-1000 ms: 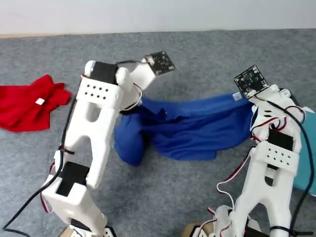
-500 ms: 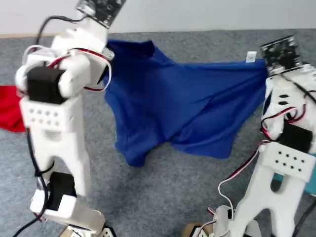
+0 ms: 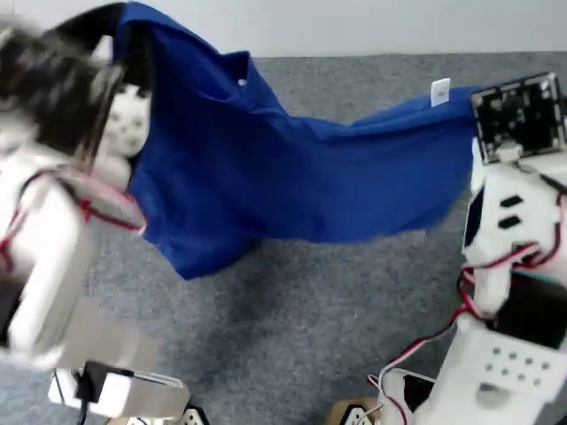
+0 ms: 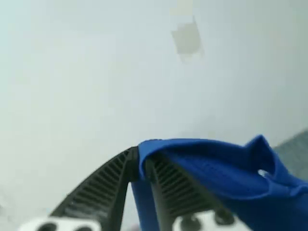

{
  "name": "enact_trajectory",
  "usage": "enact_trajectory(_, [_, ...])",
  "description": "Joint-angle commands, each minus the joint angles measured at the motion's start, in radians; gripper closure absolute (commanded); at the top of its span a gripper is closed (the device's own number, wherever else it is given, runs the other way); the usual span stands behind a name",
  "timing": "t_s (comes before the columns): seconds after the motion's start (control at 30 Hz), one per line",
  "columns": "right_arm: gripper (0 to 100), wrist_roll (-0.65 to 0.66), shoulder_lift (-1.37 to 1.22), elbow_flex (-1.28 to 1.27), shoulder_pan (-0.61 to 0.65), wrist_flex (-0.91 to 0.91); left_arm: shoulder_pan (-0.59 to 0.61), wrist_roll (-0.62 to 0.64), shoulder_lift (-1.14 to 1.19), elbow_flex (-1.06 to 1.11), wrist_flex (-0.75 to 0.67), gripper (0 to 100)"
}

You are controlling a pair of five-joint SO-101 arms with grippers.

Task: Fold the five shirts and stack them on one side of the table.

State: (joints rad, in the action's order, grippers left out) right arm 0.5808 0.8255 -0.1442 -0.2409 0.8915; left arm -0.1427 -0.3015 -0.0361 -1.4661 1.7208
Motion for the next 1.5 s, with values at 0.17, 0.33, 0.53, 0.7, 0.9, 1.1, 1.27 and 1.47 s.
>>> enact_trajectory(0.17, [98.8,0.038,0.205,0.058,0.002,0.005,-0.005,-0.046,-0.163,-0.041,0.009,100])
enact_trajectory(0.33, [98.8,0.084,0.309,0.057,0.001,0.033,0.002,-0.091,-0.264,0.005,0.009,100])
enact_trajectory(0.53, [98.8,0.103,0.421,0.057,-0.031,0.033,0.003,-0.155,-0.373,0.065,0.009,100])
enact_trajectory(0.7, [98.8,0.106,0.46,0.052,-0.051,0.041,0.005,-0.203,-0.437,0.122,0.008,100])
enact_trajectory(0.9, [98.8,0.106,0.449,-0.011,-0.047,0.108,0.005,-0.204,-0.453,0.249,0.009,100])
enact_trajectory(1.1, [98.8,0.107,0.426,-0.157,-0.019,0.11,0.002,-0.204,-0.451,0.483,0.009,100])
enact_trajectory(1.27, [98.8,0.117,0.384,-0.311,0.058,0.044,0.002,-0.204,-0.433,0.763,-0.044,100])
enact_trajectory(1.47, [98.8,0.12,0.259,-0.552,0.067,-0.328,0.04,-0.203,-0.368,1.13,-0.405,100])
